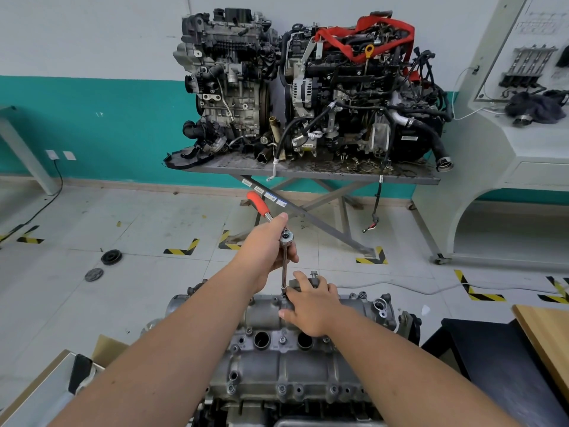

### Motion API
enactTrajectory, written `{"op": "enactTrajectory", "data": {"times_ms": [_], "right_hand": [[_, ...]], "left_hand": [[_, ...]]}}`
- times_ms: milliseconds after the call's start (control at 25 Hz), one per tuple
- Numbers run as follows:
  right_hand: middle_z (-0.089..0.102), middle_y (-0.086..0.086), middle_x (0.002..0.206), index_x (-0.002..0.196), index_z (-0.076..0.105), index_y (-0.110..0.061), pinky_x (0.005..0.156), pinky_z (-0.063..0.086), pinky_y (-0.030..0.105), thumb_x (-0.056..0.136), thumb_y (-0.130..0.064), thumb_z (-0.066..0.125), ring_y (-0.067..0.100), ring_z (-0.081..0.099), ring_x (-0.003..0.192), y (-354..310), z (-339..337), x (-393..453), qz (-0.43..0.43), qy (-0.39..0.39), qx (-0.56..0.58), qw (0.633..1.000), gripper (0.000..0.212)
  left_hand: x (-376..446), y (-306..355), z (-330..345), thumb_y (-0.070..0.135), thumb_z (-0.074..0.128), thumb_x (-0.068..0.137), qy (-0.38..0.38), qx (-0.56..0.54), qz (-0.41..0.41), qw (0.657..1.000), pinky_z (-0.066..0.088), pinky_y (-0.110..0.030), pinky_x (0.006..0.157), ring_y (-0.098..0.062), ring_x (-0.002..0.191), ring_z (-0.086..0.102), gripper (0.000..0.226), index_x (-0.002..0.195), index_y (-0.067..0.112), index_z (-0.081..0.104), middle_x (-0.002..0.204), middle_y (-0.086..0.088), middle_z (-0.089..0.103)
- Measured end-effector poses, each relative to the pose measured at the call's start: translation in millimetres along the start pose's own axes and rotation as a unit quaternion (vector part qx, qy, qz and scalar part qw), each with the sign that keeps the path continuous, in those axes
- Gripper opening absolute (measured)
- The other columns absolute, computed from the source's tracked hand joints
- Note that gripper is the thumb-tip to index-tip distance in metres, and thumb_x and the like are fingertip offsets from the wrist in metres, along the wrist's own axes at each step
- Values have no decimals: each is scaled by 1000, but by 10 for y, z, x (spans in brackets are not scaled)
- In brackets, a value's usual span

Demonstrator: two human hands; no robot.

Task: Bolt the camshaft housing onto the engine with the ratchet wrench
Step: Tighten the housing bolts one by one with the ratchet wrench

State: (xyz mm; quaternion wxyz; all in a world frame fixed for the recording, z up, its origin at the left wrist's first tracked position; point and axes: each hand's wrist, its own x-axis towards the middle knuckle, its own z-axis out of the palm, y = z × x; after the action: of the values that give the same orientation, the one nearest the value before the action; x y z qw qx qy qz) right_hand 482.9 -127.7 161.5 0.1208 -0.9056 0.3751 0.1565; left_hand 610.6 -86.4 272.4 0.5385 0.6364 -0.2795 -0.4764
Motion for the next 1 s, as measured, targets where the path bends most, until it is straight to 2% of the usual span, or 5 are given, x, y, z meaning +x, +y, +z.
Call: {"op": "enactTrajectory", "data": {"times_ms": [400, 520, 680, 800, 1000], "right_hand": [[-5, -4, 164, 151, 26, -31, 114, 8, 62, 97, -64, 33, 48, 5, 145, 20, 30, -25, 3, 21, 4, 1000, 63], [11, 0, 163, 151, 29, -31, 117, 7, 56, 96, -64, 39, 38, 8, 148, -69, -93, -81, 43, 125, 41, 990, 65], [64, 1, 105, 122, 61, -23, 77, 46, 31, 95, -53, 52, 20, 59, 99, -180, -441, -87, 46, 121, 253, 959, 42], [62, 5, 87, 85, 58, -14, 70, 46, 32, 98, -41, 52, 24, 59, 83, -244, -501, -42, 72, 32, 275, 958, 31], [56, 6, 80, 78, 49, -12, 65, 38, 30, 97, -21, 45, 26, 54, 78, -297, -386, 31, 64, 67, 192, 977, 21]], "left_hand": [[-55, -13, 11, 55, 43, 94, 11, 31, 2, 999, 45, -41, 80, -16, 64, 62, 41, 80, 19, 55, 62, -1, 64], [-62, 4, -24, 56, 43, 94, 19, 40, 1, 999, 41, -39, 75, -16, 70, 64, 44, 78, 18, 58, 65, -1, 68], [-88, 21, -62, 53, 43, 97, 11, -11, -9, 1000, 47, -38, 69, -20, 69, 65, 44, 77, 16, 57, 65, -4, 66], [-125, 10, -61, 52, 41, 97, 6, -16, -9, 1000, 50, -37, 66, -22, 72, 67, 50, 68, 15, 60, 64, -5, 65], [-152, 19, -20, 53, 43, 96, 15, -28, -16, 999, 52, -34, 62, -17, 66, 64, 47, 73, 16, 60, 60, -2, 63]]}}
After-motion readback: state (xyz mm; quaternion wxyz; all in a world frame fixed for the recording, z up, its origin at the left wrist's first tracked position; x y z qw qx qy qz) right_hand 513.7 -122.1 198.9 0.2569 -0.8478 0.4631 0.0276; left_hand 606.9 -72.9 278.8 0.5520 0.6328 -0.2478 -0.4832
